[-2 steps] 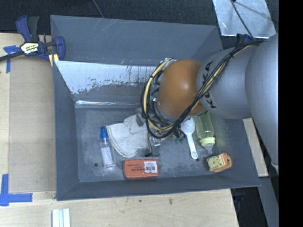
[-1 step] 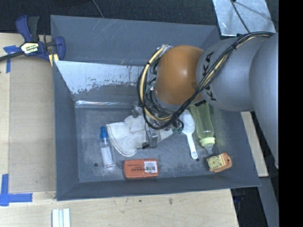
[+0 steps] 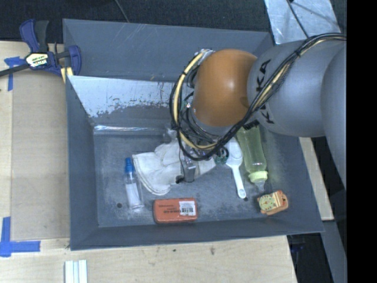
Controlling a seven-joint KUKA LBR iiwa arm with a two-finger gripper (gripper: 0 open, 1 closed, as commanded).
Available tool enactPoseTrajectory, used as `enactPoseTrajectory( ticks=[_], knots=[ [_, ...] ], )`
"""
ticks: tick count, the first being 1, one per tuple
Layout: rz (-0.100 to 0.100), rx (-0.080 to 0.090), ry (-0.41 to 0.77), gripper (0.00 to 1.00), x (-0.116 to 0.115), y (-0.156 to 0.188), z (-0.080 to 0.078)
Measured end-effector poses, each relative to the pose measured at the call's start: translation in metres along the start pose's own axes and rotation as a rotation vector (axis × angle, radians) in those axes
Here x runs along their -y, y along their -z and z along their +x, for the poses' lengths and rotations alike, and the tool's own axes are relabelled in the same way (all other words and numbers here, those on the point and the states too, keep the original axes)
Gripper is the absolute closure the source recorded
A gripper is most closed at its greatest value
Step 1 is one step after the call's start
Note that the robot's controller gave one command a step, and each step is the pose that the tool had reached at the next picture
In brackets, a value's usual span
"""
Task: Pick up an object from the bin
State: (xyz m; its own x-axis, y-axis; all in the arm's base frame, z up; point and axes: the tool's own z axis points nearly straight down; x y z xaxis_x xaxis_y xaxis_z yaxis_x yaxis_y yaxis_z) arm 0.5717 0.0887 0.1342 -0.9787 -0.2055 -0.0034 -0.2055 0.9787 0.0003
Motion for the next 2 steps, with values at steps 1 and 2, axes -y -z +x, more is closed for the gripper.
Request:
enactPoseTrajectory(
  ticks=[1, 2],
  knots=[
    [0.001, 0.005, -0.003, 0.00, 0.002, 0.005, -0.018],
    [0.001, 0.002, 0.046, 0.00, -0.018, -0.006, -0.033]
  ],
)
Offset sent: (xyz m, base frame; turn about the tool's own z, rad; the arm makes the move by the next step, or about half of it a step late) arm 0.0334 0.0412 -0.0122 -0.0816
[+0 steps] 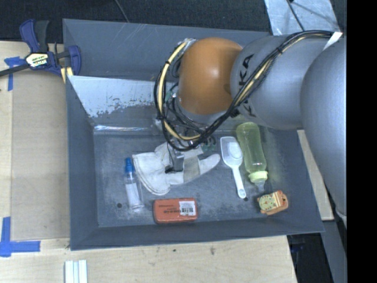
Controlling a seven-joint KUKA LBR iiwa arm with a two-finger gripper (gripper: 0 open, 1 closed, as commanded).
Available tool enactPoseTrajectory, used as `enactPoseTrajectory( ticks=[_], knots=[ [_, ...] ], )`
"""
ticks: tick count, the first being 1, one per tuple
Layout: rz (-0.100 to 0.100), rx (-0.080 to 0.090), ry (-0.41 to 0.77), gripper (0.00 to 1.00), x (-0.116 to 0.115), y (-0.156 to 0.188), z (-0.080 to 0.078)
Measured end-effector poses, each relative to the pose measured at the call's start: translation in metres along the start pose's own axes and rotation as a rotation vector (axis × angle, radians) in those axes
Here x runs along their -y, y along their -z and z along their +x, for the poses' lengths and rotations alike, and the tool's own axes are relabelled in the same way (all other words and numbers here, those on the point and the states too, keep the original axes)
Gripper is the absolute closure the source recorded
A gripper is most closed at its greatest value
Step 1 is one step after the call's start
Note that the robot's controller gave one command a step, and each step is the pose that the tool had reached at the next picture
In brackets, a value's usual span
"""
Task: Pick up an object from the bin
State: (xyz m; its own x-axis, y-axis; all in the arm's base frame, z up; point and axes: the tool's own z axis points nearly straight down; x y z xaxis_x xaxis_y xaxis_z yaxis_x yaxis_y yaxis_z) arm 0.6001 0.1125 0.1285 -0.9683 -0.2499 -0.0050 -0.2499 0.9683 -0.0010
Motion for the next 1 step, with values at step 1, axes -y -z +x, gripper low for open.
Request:
enactPoseTrajectory(
  ticks=[1],
  knots=[
    [-0.001, 0.000, 0.014, 0.00, -0.0168, -0.0275, -0.0082]
  ],
)
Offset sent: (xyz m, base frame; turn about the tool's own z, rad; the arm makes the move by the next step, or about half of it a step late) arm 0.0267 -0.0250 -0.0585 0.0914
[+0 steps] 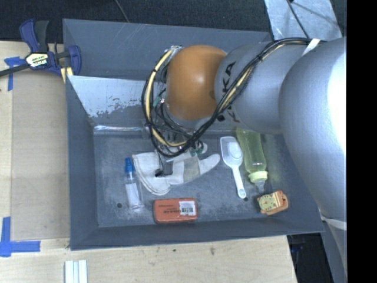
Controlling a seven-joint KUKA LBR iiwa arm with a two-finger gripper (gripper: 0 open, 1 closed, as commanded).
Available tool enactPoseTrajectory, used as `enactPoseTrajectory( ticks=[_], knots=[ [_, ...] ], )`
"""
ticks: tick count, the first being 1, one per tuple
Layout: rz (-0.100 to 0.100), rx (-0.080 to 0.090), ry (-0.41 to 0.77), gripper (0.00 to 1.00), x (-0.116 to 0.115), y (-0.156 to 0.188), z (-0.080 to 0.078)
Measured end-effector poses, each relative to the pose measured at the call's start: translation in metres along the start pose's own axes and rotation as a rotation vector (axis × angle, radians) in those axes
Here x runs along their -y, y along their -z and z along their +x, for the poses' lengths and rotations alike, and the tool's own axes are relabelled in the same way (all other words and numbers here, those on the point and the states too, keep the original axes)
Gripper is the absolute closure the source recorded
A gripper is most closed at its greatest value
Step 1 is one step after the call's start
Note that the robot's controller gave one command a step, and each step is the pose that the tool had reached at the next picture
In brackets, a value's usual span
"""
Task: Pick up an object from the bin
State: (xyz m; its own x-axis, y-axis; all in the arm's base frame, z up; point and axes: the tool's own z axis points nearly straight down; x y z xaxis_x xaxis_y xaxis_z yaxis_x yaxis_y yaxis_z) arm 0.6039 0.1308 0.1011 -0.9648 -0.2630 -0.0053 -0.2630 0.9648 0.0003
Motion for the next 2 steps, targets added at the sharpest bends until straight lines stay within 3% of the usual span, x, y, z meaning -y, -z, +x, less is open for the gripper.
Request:
enactPoseTrajectory(
  ticks=[1, 2],
  knots=[
    [0.000, 0.002, -0.106, 1.00, 0.0485, -0.0288, -0.0126],
    [0.000, 0.002, -0.107, 1.00, 0.0485, -0.0288, -0.0126]
  ],
)
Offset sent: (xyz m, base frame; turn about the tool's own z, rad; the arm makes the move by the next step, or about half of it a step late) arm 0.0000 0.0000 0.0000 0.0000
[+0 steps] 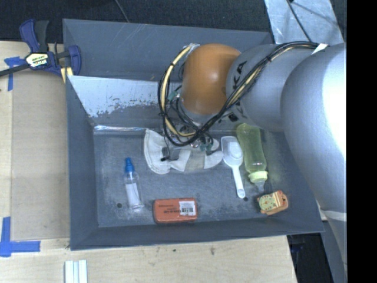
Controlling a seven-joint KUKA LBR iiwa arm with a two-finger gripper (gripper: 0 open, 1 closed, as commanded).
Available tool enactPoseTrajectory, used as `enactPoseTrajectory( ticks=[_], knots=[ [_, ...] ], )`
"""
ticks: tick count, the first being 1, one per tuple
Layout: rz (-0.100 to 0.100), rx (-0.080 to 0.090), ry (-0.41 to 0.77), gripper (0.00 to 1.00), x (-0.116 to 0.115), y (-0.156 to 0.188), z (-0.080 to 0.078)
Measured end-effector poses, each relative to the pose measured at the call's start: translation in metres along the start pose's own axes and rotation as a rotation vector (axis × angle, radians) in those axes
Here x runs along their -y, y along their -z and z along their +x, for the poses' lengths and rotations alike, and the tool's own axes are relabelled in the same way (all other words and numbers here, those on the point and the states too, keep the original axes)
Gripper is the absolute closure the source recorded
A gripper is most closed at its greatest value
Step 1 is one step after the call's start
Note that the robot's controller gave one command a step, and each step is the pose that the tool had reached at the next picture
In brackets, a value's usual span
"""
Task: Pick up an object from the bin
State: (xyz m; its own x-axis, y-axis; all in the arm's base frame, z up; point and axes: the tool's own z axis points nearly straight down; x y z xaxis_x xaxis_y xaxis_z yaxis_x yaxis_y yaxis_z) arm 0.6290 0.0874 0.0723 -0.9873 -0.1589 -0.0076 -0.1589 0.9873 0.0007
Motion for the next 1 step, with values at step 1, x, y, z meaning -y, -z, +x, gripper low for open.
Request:
enactPoseTrajectory(
  ticks=[1],
  knots=[
    [0.002, 0.001, -0.003, 1.00, 0.0322, 0.1753, 0.0134]
  ],
)
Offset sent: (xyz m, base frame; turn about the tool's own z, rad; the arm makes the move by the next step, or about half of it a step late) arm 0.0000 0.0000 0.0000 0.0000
